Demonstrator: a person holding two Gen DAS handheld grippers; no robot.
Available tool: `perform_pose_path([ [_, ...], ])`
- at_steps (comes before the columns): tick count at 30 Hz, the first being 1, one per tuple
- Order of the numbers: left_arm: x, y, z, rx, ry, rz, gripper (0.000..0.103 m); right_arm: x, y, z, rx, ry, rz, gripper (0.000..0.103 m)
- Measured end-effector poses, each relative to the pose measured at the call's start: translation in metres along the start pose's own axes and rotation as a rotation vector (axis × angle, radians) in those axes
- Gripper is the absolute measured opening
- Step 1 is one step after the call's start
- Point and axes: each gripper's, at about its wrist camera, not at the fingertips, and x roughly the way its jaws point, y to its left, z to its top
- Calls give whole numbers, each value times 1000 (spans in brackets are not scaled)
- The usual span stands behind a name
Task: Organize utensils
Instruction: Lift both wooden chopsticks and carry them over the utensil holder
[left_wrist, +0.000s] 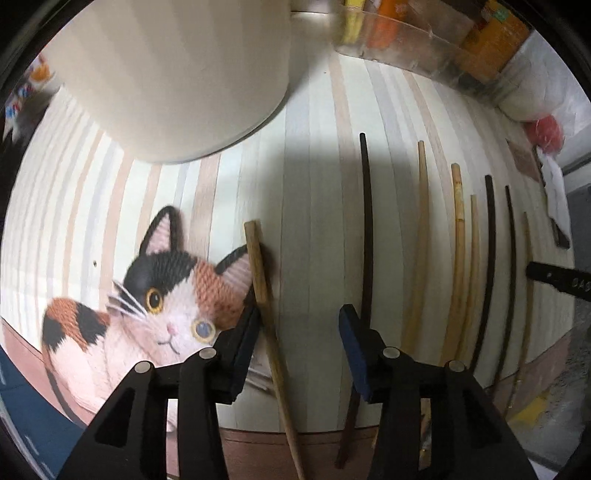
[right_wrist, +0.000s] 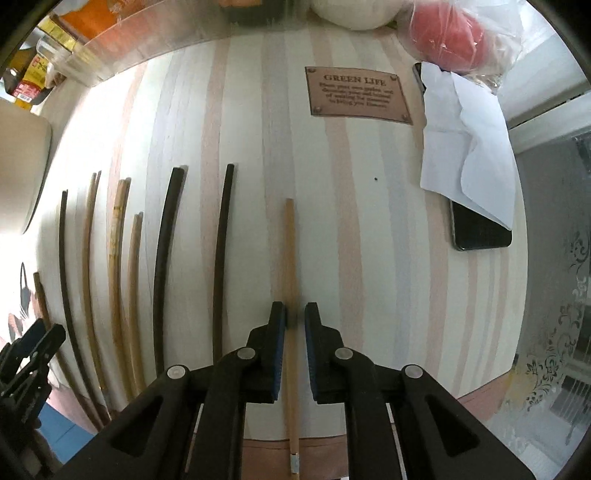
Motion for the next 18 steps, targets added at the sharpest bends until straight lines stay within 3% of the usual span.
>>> perform_pose_path([
  [5,3,-11,1,6,-8,32,39,-1,-6,3,5,-24,11,12],
  [6,3,-12,0,2,-17,37,32,-2,-11,1,11,-32,10,12],
  [7,1,-13,0,10,-33,39,9,-2,-15,-5,13,-38,9,12],
  [8,2,-15,1,14,-33,35,5,-2,-15,-5,18,-46,8,12],
  [9,2,-15,1,3,-32,25,5,-3,-16,-10,19,-53,10,7],
  [12,2,-12,2,-4,-44,24,5,-3,-13,-28,12,-84,14,7],
  [18,-32,-6,-11,-28,-118,5,5,-23,-21,-65,52,-135,149,6],
])
